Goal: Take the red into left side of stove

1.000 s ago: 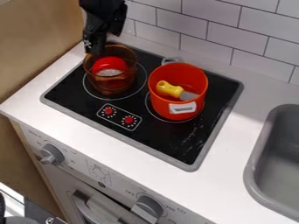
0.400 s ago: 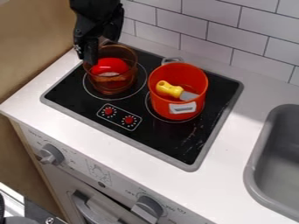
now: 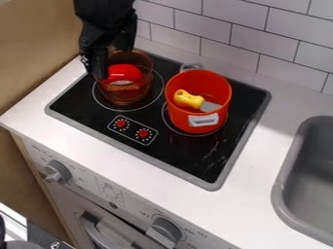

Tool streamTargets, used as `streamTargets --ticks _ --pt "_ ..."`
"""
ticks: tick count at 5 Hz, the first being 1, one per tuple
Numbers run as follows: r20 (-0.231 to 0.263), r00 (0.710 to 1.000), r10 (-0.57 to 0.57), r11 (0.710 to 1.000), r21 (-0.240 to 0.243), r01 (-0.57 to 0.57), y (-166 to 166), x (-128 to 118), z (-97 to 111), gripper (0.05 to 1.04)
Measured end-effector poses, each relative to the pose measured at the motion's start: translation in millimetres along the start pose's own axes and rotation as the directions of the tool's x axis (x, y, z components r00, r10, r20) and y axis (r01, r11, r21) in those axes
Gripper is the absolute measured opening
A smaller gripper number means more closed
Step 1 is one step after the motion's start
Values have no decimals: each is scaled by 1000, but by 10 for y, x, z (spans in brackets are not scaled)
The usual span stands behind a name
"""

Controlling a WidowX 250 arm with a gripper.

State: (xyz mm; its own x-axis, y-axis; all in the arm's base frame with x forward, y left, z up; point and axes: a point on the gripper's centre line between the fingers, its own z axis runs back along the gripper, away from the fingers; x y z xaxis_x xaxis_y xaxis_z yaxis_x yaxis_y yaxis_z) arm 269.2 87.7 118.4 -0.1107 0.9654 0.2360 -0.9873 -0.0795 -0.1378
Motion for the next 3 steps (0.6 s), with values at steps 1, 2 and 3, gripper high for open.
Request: streamTargets --ticks 1,2,3 --pt "-5 1000 6 1000 12 -6 54 -44 17 1000" --pt "-22 1000 22 1000 8 -22 150 -90 93 1000" --pt "-37 999 31 999 26 -30 259 -169 157 1000"
